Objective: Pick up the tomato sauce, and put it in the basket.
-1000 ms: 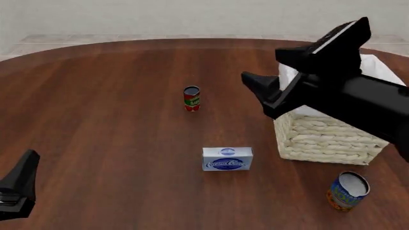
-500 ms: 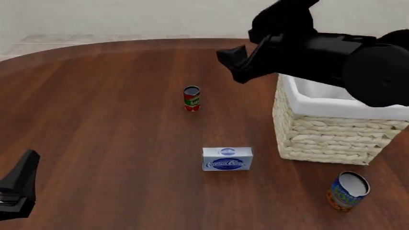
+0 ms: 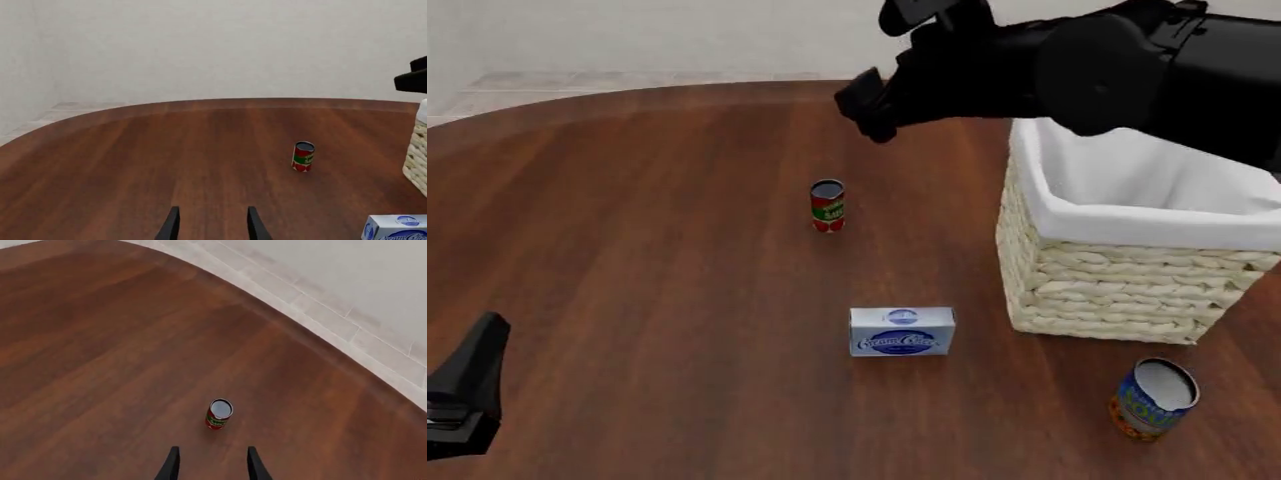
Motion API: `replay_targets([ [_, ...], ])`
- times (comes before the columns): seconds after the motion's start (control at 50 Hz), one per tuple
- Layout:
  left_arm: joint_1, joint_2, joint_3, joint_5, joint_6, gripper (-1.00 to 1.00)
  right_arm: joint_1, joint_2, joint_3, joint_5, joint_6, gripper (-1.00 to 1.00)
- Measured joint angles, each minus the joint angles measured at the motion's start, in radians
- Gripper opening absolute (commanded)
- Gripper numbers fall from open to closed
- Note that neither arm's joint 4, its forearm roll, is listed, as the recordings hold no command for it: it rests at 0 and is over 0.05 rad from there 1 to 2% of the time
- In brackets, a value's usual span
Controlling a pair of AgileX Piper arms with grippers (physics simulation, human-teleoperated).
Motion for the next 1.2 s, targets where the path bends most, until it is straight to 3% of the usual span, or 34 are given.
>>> replay_targets([
  [0.42, 0.000, 0.000, 0.000, 0.000, 0.000, 1.00, -0.016, 0.182, -0.211, 0.125, 0.039, 1.00],
  [1.2, 0.000, 0.000, 0.000, 0.000, 0.000, 1.00, -0.061, 0.454, -0.461, 0.219, 0.065, 1.00],
])
